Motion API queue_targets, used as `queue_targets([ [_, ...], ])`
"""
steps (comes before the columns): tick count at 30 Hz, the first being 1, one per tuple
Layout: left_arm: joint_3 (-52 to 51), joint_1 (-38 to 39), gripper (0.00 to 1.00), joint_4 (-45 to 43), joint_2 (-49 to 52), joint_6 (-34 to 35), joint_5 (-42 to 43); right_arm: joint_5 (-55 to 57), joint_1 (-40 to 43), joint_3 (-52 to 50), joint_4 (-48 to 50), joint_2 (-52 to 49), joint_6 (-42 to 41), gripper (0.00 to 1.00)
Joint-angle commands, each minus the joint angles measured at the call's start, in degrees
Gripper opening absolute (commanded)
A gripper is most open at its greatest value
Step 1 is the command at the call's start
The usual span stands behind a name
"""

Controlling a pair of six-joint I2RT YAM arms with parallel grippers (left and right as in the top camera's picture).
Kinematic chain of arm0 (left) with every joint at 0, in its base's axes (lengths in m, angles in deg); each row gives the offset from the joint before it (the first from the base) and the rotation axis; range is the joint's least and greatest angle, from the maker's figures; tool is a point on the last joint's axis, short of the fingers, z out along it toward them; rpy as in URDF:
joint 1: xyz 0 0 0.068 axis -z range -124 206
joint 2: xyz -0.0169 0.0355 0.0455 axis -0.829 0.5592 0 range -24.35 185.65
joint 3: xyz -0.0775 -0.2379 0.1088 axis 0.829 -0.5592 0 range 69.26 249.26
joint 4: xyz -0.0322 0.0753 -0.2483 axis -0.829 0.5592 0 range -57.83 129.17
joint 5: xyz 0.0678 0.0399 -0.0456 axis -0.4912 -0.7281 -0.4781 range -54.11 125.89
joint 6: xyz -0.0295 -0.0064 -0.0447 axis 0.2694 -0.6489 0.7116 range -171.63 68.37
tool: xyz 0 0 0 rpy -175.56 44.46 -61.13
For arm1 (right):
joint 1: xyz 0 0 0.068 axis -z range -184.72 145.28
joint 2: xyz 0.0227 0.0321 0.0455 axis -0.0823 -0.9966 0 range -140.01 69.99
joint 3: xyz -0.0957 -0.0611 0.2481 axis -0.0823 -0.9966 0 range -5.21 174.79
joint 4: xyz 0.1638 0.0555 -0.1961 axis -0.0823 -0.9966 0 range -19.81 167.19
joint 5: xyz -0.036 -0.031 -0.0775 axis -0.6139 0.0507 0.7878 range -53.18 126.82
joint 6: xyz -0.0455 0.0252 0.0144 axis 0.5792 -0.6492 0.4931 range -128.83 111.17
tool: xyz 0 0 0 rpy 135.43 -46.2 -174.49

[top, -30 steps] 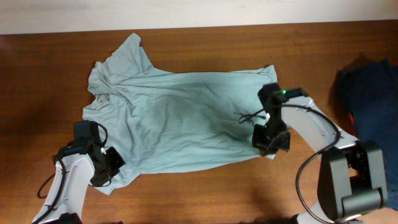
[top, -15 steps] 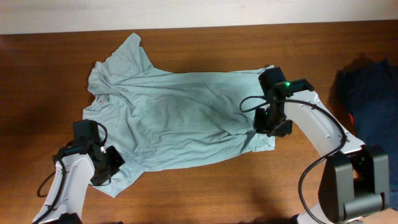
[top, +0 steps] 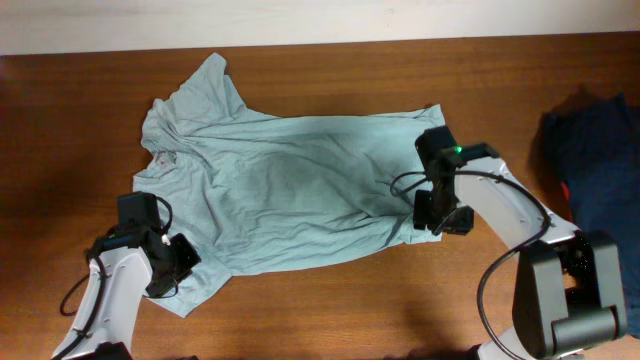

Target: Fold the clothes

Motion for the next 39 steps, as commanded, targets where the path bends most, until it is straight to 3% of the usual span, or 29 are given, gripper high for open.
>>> queue_targets([
  [1,0.04,-0.26,0.0,-0.22,-0.76,-1.42,-0.61,-0.2,1.84,-3.89,4.87,0.61,3.69,0.49],
  [6,0.04,-0.26,0.01,-0.26,-0.76,-1.44,-0.61,-6.78,3.63,-5.14,11.5,0.61,11.13,0.45],
  [11,0.04,-0.26,0.01,-0.26,-0.76,-2.12,-0.59,-9.68,3.56,-5.16,10.95,0.61,12.22,0.41],
  [20,0.04,-0.26,0.01,-0.26,-0.76,-2.67,-0.59,-11.93,3.63,-4.02,2.38,1.09,9.62,0.17],
  [25,0.04,-0.17,0.01,-0.26,-0.76,-2.67,-0.59,0.81,3.63,5.07,-8.26,2.78,2.64,0.04],
  [33,0.04,-0.17,0.01,-0.28,-0.76,-2.67,-0.59,9.16,3.63,20.52,-23.26,2.97,1.51,0.04],
  [39,0.04,-0.15,0.01,-0.33,-0.76,-5.6,2.19,8.66,3.56,21.03,-24.68,2.97,1.95,0.04],
])
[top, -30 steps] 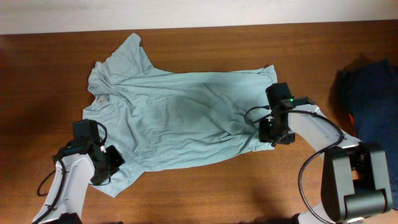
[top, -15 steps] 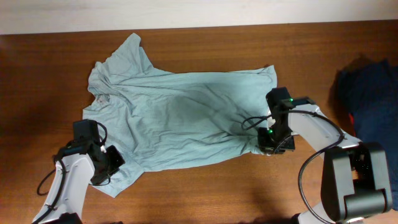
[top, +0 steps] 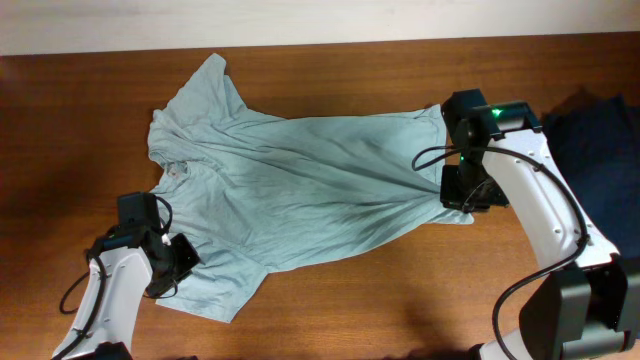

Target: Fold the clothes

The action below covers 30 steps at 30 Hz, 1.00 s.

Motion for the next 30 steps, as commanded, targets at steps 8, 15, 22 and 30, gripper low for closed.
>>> queue_targets([
  [8,0.07,5.42,0.18,-3.19,-0.76,-23.34,17.51,1.99,0.15,0.81,1.36,0.76,-0.5,0.04],
  [15,0.09,23.63,0.24,-7.48,-0.76,-30.56,14.16,1.97,0.15,0.81,1.44,0.76,-0.5,0.04],
  [22,0.07,39.12,0.28,-8.04,0.46,-30.51,2.21,1.99,0.15,0.81,1.79,0.76,-0.5,0.04],
  [30,0.04,42.64,0.3,-7.32,6.97,-26.56,-7.76,1.99,0.15,0.81,1.79,0.76,-0.5,0.04],
])
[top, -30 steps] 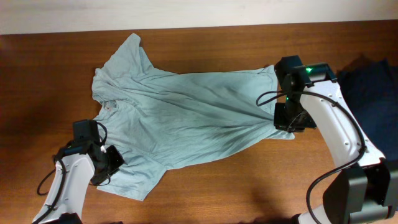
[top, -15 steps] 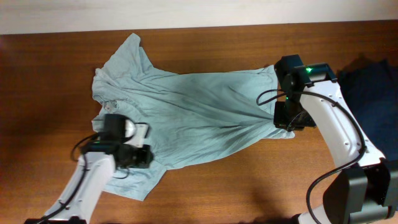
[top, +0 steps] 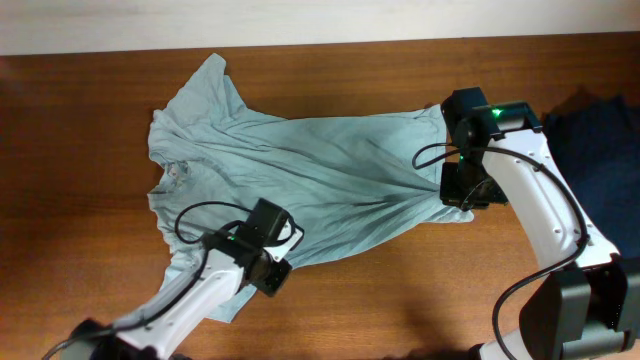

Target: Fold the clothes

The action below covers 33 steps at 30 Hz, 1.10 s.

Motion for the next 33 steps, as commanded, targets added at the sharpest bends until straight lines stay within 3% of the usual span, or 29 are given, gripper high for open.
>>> queue_targets([
  [1,0.04,0.44,0.32,0.22,3.82,2.14,-6.93,1.6,0.15,0.81,0.04,0.76,-0.52,0.04],
  [7,0.07,0.44,0.37,-1.25,8.66,2.12,-8.59,1.6,0.15,0.81,0.04,0.76,-0.52,0.04],
  [11,1.49,0.44,0.0,0.42,8.81,2.45,-9.86,1.62,0.15,0.81,0.04,0.76,-0.52,0.04],
  [20,22.51,-3.37,0.0,17.81,6.64,5.99,-19.65,1.92,0.15,0.81,0.02,0.76,-0.5,0.04],
  [31,23.76,-7.89,0.0,20.39,6.67,5.16,-21.99,1.84,0.22,0.81,1.2,0.76,1.4,0.04],
  [33,23.76,-7.93,0.0,20.41,6.67,5.16,-21.99,-4.74,0.2,0.81,3.43,0.76,10.82,0.04],
])
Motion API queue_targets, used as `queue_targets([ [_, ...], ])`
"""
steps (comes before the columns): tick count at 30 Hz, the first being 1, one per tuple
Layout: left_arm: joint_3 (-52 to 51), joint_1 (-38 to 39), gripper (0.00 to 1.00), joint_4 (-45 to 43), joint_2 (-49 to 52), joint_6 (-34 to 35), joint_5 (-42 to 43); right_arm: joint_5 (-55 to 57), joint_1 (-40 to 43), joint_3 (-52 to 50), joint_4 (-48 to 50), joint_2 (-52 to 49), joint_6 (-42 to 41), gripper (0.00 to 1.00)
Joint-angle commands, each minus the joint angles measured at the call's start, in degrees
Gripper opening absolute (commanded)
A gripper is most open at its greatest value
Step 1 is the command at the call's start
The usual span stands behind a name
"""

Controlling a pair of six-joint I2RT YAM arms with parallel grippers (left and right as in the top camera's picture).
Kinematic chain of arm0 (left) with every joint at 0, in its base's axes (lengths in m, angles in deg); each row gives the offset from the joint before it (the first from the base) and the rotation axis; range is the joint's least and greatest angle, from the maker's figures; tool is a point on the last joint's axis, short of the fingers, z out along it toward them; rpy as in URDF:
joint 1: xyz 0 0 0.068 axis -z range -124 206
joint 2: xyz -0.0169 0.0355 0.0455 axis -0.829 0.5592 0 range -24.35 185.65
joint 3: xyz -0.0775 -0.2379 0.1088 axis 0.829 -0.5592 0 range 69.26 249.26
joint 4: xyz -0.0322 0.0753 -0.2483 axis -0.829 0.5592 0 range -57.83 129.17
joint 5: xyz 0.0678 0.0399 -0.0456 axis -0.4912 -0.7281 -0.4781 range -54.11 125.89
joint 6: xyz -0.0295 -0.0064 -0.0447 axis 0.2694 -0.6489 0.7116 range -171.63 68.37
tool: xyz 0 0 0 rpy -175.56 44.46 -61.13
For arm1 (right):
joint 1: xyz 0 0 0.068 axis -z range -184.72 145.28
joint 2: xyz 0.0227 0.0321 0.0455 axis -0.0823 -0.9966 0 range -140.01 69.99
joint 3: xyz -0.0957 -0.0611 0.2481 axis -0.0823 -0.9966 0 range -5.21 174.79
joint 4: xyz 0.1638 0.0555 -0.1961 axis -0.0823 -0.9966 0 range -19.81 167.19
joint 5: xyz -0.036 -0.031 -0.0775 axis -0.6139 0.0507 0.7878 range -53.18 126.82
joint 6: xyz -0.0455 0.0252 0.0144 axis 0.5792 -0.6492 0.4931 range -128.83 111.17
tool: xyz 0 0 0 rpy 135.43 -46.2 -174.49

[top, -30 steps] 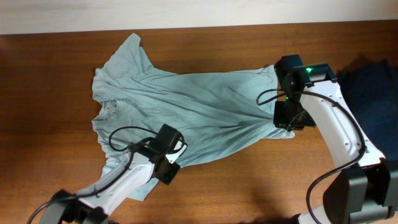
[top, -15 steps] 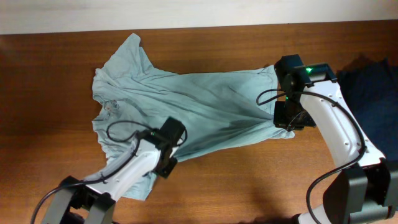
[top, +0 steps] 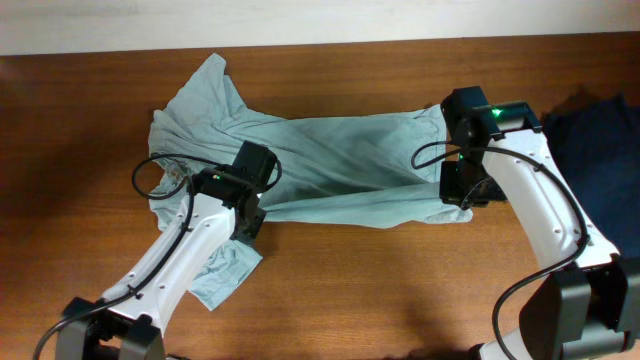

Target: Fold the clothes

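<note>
A light teal T-shirt (top: 330,150) lies crumpled lengthwise across the wooden table (top: 380,290). Its collar end is at the left and its hem end at the right. My left gripper (top: 250,222) sits on the shirt's near edge left of centre, seemingly shut on the cloth, which is doubled up toward the middle there. One sleeve (top: 222,275) trails below that arm and the other sleeve (top: 210,80) points to the far left. My right gripper (top: 462,195) is pressed down at the shirt's near right corner, its fingers hidden under the wrist.
A pile of dark blue clothes (top: 595,130) lies at the right edge of the table. The right arm's base (top: 570,310) stands at the near right. A pale wall strip runs along the far edge.
My left gripper has moved from the near hem up toward the shirt's middle, and the near edge of the shirt has come up with it. The right arm has not moved.
First my left gripper was by the near left sleeve and my right at the near right corner. Then the right had moved rightward, stretching the shirt out. Later the left stood at the near hem, and now that edge lies folded inward.
</note>
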Motion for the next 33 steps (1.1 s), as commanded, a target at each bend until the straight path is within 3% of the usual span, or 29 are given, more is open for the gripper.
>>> queue_targets([
  [1,0.22,-0.39,0.0,0.24,-0.66,0.2,-1.86,-9.49,0.2,0.81,2.75,0.76,13.51,0.04],
  [3,0.22,-0.39,0.0,0.13,-0.66,0.2,-1.88,-19.04,0.2,0.81,4.63,0.76,16.41,0.04],
  [5,0.22,-0.42,0.0,0.26,-0.66,0.2,-1.99,-20.68,0.13,0.81,5.33,0.76,18.34,0.04],
  [9,0.22,-0.42,0.0,0.26,-0.66,0.22,-2.49,-10.95,0.22,0.81,5.22,0.76,7.32,0.04],
  [12,0.22,-0.42,0.0,0.17,-0.66,0.22,-2.49,-9.11,0.22,0.81,5.25,0.76,7.65,0.04],
  [14,0.22,-0.42,0.0,0.04,-0.68,0.22,-2.49,4.63,0.22,0.81,4.94,0.76,-3.78,0.04],
  [16,0.22,-0.42,0.0,0.13,-0.66,0.22,-2.49,1.81,0.22,0.81,5.75,0.66,0.57,0.05],
  [18,0.22,-0.42,0.0,0.13,-0.66,0.22,-2.49,-3.5,0.2,0.81,6.01,0.48,6.49,0.14],
  [21,0.22,-0.42,0.0,-0.13,-0.66,0.2,-2.51,-3.91,0.2,0.79,6.27,0.13,6.16,0.29],
  [23,0.22,-0.42,0.0,-0.09,-0.66,0.2,-2.49,-3.78,0.22,0.59,6.97,0.09,6.19,0.56],
  [24,0.22,-0.42,0.0,-0.11,-0.66,0.2,-2.49,-3.76,0.22,0.59,7.04,0.09,6.19,0.62],
  [28,0.22,-0.42,0.0,-0.15,-0.66,0.2,-2.49,-3.78,0.22,0.48,6.71,-0.24,6.21,0.62],
  [33,0.22,-0.42,0.0,-0.15,-0.66,0.2,-2.49,-5.33,0.22,-5.55,7.72,-1.81,6.45,0.54],
])
